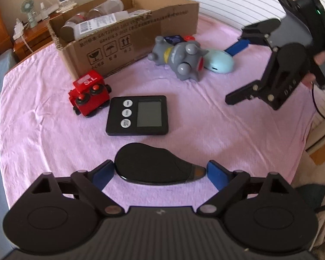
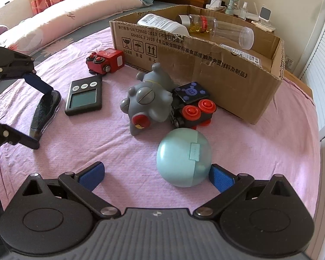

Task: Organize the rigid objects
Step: 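Grasp the teal round ball with the right tool while the left holds the black mouse, then drop the teal ball into the box with the right tool while the left carries the mouse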

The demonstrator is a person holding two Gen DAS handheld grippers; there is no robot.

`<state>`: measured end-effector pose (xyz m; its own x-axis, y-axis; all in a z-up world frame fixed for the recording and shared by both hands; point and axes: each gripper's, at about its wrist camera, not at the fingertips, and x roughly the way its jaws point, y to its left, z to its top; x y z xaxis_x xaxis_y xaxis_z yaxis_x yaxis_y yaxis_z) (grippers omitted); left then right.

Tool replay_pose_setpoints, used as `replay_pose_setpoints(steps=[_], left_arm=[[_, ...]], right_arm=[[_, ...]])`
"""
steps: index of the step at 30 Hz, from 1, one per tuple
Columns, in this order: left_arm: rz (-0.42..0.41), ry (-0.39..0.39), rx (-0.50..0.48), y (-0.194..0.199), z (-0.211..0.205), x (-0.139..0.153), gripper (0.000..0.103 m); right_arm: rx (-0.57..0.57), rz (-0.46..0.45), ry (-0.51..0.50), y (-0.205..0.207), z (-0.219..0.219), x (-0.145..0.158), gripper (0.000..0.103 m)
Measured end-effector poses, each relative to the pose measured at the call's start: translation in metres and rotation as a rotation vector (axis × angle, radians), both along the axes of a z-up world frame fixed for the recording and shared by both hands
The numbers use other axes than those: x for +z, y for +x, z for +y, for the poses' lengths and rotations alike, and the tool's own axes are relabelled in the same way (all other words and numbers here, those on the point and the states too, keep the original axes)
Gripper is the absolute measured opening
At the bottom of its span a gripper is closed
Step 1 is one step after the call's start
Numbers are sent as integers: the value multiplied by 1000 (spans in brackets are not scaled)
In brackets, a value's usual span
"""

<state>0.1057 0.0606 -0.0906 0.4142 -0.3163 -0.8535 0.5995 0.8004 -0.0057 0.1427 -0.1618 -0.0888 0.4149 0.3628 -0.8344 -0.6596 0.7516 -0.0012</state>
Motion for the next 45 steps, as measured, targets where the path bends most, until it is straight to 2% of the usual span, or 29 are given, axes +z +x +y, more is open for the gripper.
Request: replay_pose_setpoints(steps=[7,16,18,23,28,33,40,45], left_arm=[[1,-12,-69,4,2,-2,99],[-6,-18,-82,2,3,-2,99],[-5,-16,-84,3,3,-3,99],[-5,-18,-102,5,5,-2,99],[-4,-23,-110,5,5,-1,96],[-6,-25,-117,5,6,-1,95],[-3,-27,-102,5,8,1,90],[-2,-26,-86,5,7,1,90]], right_arm=[[29,-3,3,2,0,0,103],[48,-2,5,17,2,-1,103],[44,-3,5,16,2,0,99],[21,-10,7,15,-1,6,75],[-38,-7,-3,11,-2,10,60],[-49,-12,-3,9,-2,10,60],[-64,-21,6,13,-1,8,62],[-75,-21,6,13,1,9,59]])
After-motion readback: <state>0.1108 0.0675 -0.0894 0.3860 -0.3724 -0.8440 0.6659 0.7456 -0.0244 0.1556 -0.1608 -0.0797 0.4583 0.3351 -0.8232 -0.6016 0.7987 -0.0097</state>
